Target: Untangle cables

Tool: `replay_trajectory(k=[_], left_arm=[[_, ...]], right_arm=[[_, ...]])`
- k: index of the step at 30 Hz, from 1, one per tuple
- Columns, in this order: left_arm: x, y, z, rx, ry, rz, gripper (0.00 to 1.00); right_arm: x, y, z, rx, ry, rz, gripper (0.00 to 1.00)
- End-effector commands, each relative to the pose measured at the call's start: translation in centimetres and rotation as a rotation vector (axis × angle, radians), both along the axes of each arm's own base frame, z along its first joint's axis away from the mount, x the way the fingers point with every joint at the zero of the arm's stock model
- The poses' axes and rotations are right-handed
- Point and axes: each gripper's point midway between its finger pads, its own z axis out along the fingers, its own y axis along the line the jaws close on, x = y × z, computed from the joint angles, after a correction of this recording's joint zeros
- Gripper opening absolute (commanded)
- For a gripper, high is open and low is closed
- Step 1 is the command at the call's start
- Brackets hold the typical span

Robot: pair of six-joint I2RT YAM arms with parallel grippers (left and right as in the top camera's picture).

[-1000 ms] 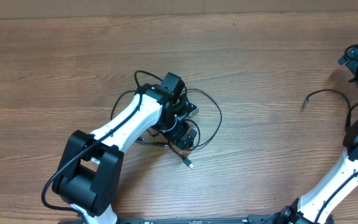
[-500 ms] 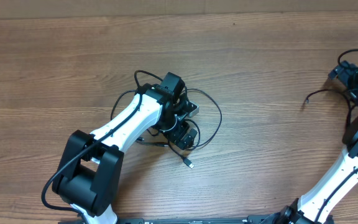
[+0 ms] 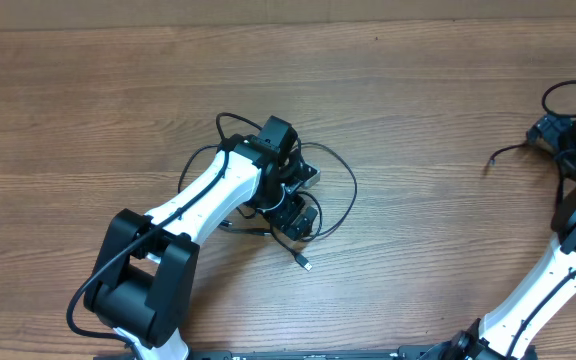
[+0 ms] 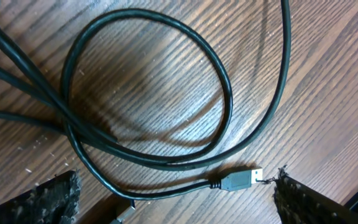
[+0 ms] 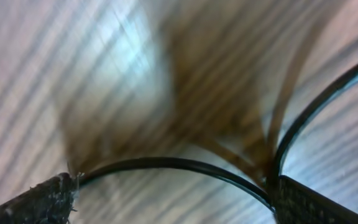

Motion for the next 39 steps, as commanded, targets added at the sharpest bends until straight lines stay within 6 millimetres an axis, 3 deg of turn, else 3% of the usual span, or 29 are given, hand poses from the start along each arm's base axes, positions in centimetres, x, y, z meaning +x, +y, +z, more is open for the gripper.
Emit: replay_trajectory(k=[1,5,12,18,22,29,34,36,39], left_arm=[[0.0,-0.2,0.5,-0.026,-0.010,-0.008,1.00],[0.3,-0.4,0.5,-0.033,-0.023,-0.008,1.00],[0.7,-0.6,0.5,-0.042,-0.039,-0.008,1.00],[0.7,-0.6,0.5,-0.042,-0.040,-0.008,1.00],[0.6,-0.8,0.6,-0.051,-0.035,-0.009,1.00],[0.6,-1.0,0.7,-0.068,-0.033,-0.011,1.00],[0.8,-1.1,0.7,-0.072,-0.040,-0.011,1.00],[1.0,-1.2,0.8,-0.077,-0.046,-0.011,1.00],[1.0,-1.6,1.2,-0.102,-0.040,-0.011,1.00]], right_arm=[[-0.8,0.4,-0.2,0.008,0.040,0.056,0.99],[-2.5,1.5,-0.3,0.052,0.111,0.105,0.93],[-5.2,3.1,0.0,0.126,0.215,0.158,0.93],[-8.3,4.6,0.8,0.196,0.341,0.166,1.00],[-10.2,4.5,1.5,0.183,0.438,0.157,1.00],[-13.0,2.5,2.8,0.024,0.597,-0.008,1.00],[-12.9,2.7,2.8,0.029,0.586,-0.028,1.00],[-11.7,3.3,2.7,0.056,0.533,0.040,1.00],[-8.7,4.1,5.1,0.068,0.351,0.099,1.00]])
